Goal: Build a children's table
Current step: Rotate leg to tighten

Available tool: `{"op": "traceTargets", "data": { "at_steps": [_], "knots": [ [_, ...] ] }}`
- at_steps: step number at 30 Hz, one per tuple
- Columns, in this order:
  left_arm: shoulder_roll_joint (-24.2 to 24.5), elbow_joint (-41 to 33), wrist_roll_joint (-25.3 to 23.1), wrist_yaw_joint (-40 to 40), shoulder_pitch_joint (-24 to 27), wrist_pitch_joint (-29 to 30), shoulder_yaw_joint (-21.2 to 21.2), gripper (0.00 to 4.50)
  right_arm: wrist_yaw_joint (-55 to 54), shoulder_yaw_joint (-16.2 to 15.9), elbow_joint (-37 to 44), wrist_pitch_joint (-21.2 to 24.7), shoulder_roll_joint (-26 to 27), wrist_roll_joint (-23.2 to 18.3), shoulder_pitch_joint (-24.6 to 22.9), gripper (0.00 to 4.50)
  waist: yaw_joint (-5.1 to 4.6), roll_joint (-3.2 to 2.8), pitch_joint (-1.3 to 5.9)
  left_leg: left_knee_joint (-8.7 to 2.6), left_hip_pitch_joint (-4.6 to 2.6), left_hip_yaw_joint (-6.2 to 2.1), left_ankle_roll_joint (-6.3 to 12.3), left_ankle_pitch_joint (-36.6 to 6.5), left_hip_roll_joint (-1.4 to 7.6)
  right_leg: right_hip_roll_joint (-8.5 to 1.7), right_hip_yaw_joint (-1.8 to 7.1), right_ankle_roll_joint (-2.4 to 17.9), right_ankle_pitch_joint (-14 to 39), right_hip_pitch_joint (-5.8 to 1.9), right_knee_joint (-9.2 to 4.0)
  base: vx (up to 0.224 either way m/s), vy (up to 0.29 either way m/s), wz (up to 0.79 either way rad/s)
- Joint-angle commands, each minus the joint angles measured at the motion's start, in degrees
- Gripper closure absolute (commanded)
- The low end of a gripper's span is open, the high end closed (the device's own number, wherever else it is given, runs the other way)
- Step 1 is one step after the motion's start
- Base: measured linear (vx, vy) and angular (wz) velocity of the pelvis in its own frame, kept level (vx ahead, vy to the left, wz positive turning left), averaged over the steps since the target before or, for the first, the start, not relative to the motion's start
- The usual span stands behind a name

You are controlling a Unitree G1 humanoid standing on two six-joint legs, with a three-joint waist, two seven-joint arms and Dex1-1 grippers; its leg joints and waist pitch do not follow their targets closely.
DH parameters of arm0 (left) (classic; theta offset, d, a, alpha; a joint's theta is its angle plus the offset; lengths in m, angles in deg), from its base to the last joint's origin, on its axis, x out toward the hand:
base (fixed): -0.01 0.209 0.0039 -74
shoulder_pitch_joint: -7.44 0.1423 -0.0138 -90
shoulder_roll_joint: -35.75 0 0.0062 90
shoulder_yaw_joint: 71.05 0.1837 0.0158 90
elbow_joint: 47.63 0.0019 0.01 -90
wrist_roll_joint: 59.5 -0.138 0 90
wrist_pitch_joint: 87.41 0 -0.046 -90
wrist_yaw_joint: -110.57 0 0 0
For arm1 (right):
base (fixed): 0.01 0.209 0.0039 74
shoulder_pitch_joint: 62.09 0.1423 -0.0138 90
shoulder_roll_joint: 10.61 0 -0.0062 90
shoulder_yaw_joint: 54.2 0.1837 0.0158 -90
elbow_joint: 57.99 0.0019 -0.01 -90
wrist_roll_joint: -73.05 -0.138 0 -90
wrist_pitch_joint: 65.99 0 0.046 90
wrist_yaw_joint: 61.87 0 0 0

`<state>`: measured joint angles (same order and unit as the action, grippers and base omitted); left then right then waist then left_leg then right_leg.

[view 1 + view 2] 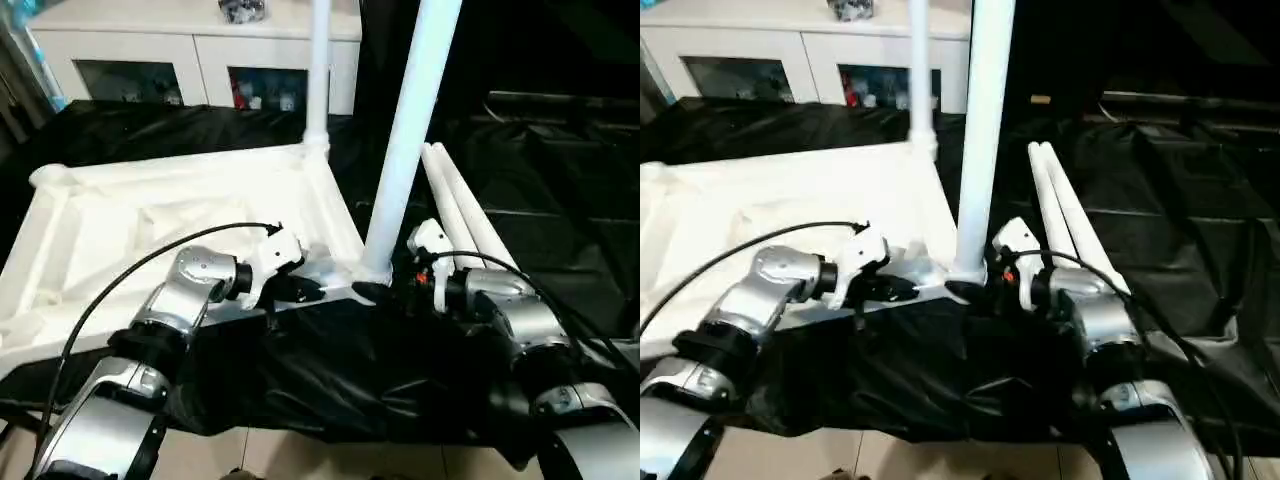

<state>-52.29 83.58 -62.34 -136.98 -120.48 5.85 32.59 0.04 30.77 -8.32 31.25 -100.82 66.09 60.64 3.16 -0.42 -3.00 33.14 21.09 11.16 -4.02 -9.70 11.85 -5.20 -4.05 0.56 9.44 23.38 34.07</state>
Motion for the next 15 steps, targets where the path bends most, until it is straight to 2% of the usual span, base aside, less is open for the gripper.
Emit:
{"op": "traceTargets", "data": {
  "at_steps": [1, 2, 6, 11, 12, 13, 15],
  "knots": [
    [-0.7, -1.8, 1.2, 0.8, -1.2, -1.1, -0.3, 4.5, 3.4, -2.8, 1.9, 1.3, 2.0, -1.3, -1.2, 1.16, 0.12, 0.04, 4.0, -3.48, -0.69, -0.37, 2.97, -13.6, 1.46, -2.62, 2.18, 14.3, 12.2, -2.98, -3.69, 0.0, 0.0, 0.0],
    [-0.6, -2.1, 1.3, 0.5, -1.0, -1.1, -0.2, 4.5, 2.7, -2.7, 2.4, 1.6, 2.2, -1.7, -1.4, 1.27, 0.14, 0.25, 3.99, -3.48, -0.59, -0.36, 3.14, -13.2, 1.45, -2.6, 2.16, 14.3, 11.9, -3.02, -3.61, 0.0, 0.0, 0.0],
    [-0.9, -2.8, 1.6, 0.7, -0.4, -0.7, 0.0, 4.5, 1.4, -2.0, 2.5, 2.5, 3.1, -2.1, -1.5, 1.55, 0.24, 0.35, 3.99, -3.42, -0.61, -0.29, 3.36, -12.6, 1.47, -2.68, 2.17, 14.3, 12.0, -2.95, -3.6, 0.0, 0.0, 0.0],
    [-1.9, -3.3, 1.7, 2.1, 0.0, 0.4, -0.5, 4.5, -1.4, -1.0, 2.3, 2.7, 4.4, -1.8, -1.5, 1.7, 0.19, 0.5, 3.84, -3.55, -0.62, -0.36, 2.8, -13.3, 1.44, -2.81, 2.21, 13.2, 15.1, -2.88, -3.86, 0.0, 0.0, 0.0],
    [-3.9, -2.8, 0.9, 6.7, -0.5, 1.6, -0.9, 4.5, -9.2, 0.5, -1.2, 1.6, 6.6, -0.4, -0.1, 1.71, 0.08, 0.62, 3.82, -3.6, -0.63, -0.37, 2.57, -13.3, 1.49, -2.85, 2.26, 13.0, 15.4, -2.79, -3.87, 0.0, 0.0, 0.0],
    [-4.4, -2.6, 0.6, 7.9, -0.7, 1.8, -1.0, 4.5, -11.1, 0.8, -2.2, 1.4, 7.0, 0.0, 0.3, 1.71, -0.31, 0.46, 3.72, -3.68, -0.74, -0.49, 1.68, -14.0, 1.47, -3.02, 2.36, 12.9, 16.8, -2.48, -3.98, 0.0, 0.0, 0.0],
    [-5.9, -1.8, -0.1, 11.5, -1.3, 2.4, -1.2, 4.5, -17.0, 1.7, -5.5, 0.5, 8.4, 1.2, 1.7, 1.72, -0.7, 0.66, 3.66, -3.72, -0.75, -0.61, 1.11, -15.1, 1.17, -2.94, 2.19, 11.7, 20.0, -2.67, -4.44, 0.0, 0.0, 0.0]
  ]
}}
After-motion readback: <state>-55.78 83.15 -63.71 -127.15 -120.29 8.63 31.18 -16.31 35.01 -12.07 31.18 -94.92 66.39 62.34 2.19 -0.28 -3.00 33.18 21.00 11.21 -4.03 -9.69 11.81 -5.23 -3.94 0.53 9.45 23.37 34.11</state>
